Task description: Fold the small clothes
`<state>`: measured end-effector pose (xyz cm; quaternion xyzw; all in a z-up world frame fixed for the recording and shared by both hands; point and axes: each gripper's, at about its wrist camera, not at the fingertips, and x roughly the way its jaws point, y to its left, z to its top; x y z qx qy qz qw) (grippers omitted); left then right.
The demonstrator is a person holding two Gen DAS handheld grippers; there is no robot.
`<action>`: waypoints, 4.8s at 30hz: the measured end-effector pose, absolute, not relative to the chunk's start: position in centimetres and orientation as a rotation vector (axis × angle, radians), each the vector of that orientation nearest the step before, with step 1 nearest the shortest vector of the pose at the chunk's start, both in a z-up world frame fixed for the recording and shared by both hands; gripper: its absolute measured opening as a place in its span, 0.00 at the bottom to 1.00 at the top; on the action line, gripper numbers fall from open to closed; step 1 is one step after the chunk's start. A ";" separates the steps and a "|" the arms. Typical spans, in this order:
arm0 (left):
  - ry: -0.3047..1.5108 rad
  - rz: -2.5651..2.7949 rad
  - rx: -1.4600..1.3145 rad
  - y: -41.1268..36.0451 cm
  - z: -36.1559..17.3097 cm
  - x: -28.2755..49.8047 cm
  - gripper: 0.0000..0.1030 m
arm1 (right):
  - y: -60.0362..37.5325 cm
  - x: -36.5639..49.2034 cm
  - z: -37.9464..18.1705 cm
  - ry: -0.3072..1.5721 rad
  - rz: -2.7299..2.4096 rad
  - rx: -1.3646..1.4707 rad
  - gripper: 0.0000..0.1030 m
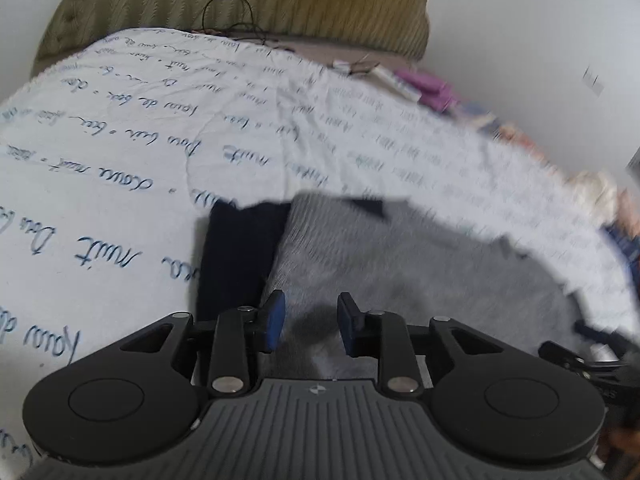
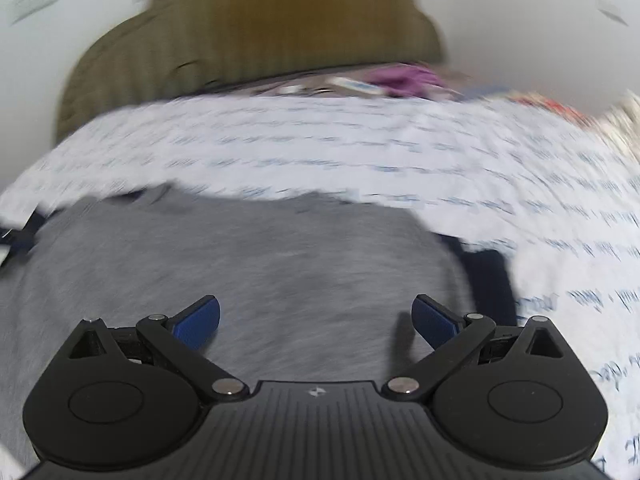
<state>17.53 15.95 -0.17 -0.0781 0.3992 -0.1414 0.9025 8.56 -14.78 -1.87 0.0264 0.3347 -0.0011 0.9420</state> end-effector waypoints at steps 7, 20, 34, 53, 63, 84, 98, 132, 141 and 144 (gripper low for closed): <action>0.751 -0.247 -0.002 13.4 0.7 14.3 0.58 | -11.8 7.5 -0.9 0.696 0.001 -0.024 1.00; 0.737 -0.173 0.105 12.9 1.1 12.3 0.66 | -0.4 -0.2 2.5 0.428 0.188 -0.397 1.00; 0.710 -0.149 -0.027 17.2 2.2 14.3 0.81 | 6.0 -3.8 -0.7 0.444 0.355 -0.510 1.00; 0.912 -0.405 -0.606 22.8 -2.8 23.0 0.85 | 11.3 0.2 -3.8 0.369 0.252 -0.765 0.99; 0.936 -0.418 -0.578 20.1 -3.3 25.9 0.51 | 12.9 2.2 -4.4 0.333 0.268 -0.779 0.60; 0.718 -0.190 0.008 9.9 4.8 19.9 0.14 | 9.0 -1.1 -3.6 0.222 0.282 -0.759 0.06; 0.691 -0.144 0.092 3.6 8.4 17.7 0.14 | 1.5 -3.0 -1.4 0.205 0.199 -0.598 0.06; 0.662 -0.196 0.284 -12.5 8.4 14.6 0.14 | -9.3 -6.1 -1.0 0.249 0.054 -0.338 0.06; 0.674 -0.224 0.325 -16.0 7.2 14.1 0.14 | -11.3 -7.2 -1.4 0.275 0.029 -0.266 0.06; 0.672 -0.233 0.347 -17.2 6.7 13.8 0.14 | -11.8 -7.6 -1.4 0.284 0.019 -0.245 0.06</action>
